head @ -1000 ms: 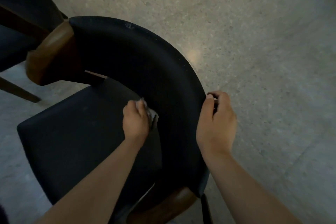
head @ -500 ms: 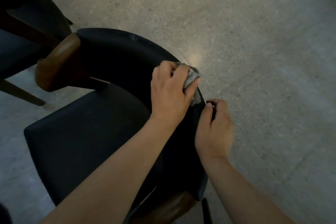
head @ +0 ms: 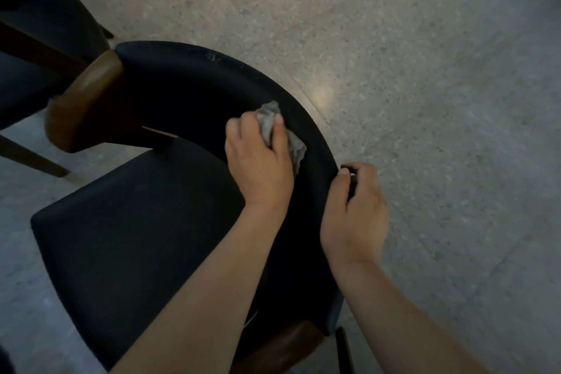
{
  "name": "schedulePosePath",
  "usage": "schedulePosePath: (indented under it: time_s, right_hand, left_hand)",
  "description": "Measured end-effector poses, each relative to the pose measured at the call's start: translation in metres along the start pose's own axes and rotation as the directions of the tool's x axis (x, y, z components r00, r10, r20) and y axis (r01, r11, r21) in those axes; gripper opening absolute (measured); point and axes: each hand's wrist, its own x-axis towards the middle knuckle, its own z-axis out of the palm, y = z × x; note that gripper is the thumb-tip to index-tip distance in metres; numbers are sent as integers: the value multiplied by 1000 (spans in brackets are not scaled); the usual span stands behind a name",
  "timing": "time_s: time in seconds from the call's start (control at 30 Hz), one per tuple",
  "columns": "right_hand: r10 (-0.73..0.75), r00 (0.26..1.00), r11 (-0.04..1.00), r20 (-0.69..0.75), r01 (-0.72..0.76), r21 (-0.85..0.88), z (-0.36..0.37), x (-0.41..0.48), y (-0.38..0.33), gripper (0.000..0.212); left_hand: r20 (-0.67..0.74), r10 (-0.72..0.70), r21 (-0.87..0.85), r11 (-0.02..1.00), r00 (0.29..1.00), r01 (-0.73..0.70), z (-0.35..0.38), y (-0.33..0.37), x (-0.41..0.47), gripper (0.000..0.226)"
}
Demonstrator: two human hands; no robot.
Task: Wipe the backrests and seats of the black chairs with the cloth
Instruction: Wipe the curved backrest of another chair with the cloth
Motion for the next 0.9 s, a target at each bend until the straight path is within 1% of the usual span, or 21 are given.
schedulePosePath:
  time_s: [0.03,0.07,0.13,0.2,0.27,0.33,0.4,0.43,0.47,0.5,0.53,0.57,0.63,0.67,0.7,0.77,0.9]
  right_hand:
    - [-3,1000,1000,0,3,-3,0,0,0,22]
    - [-9,1000,1000,-2,9,-1,0,0,-1,23]
    - [-21,1000,1000,-11,21,15,1,-1,-2,30]
    - [-21,1000,1000,-12,22,20,2,-1,-1,36]
    - [-18,1000,1000,-5,18,23,1,-2,-1,36]
    - [-16,1000,999,-3,16,28,1,-1,-1,36]
    - [-12,1000,999,0,12,33,1,-1,-1,35]
    - [-8,1000,999,5,8,35,0,-1,-1,35]
    - [-5,1000,999,9,4,35,0,-1,-1,34]
    - [-3,1000,999,14,3,33,0,0,0,31]
    - [-1,1000,1000,22,0,31,0,-1,0,27]
    - [2,1000,999,25,-3,32,-1,-1,1,24]
    - [0,1000,999,21,-1,32,-1,0,1,23]
    - [-1,1000,1000,18,0,31,0,-1,2,24]
    - [-2,1000,1000,15,1,28,0,-1,1,26]
    - [-4,1000,1000,17,3,22,0,0,2,26]
    - [-2,1000,1000,27,1,13,0,0,1,22]
  left_hand:
    - [-19,-30,-38,999,999,29,0,-2,-3,37]
    - [-26,-4,-56,998,1000,2,-1,-2,-5,37]
    - [-3,132,-51,990,991,-132,-1,3,-9,34]
    - [35,240,2,971,970,-240,2,10,-9,31]
    - [45,273,62,959,961,-276,5,9,-8,30]
    - [46,253,67,965,966,-255,7,1,-6,33]
    - [37,138,40,989,990,-140,7,-14,-11,36]
    - [37,23,6,1000,999,-24,7,-25,-14,37]
    - [44,-137,-48,989,990,139,7,-36,-18,39]
    - [62,-292,-91,951,954,297,7,-47,-22,39]
    - [69,-379,-96,918,923,384,6,-57,-27,39]
    - [58,-371,-78,924,927,374,3,-63,-30,37]
    - [34,-214,-80,973,976,216,1,-59,-31,33]
    - [37,-151,-99,983,988,154,3,-54,-32,31]
    - [46,-116,-117,986,992,120,5,-48,-31,31]
    - [57,-94,-105,990,994,99,13,-46,-30,34]
    - [36,-41,-34,999,999,42,23,-67,-27,35]
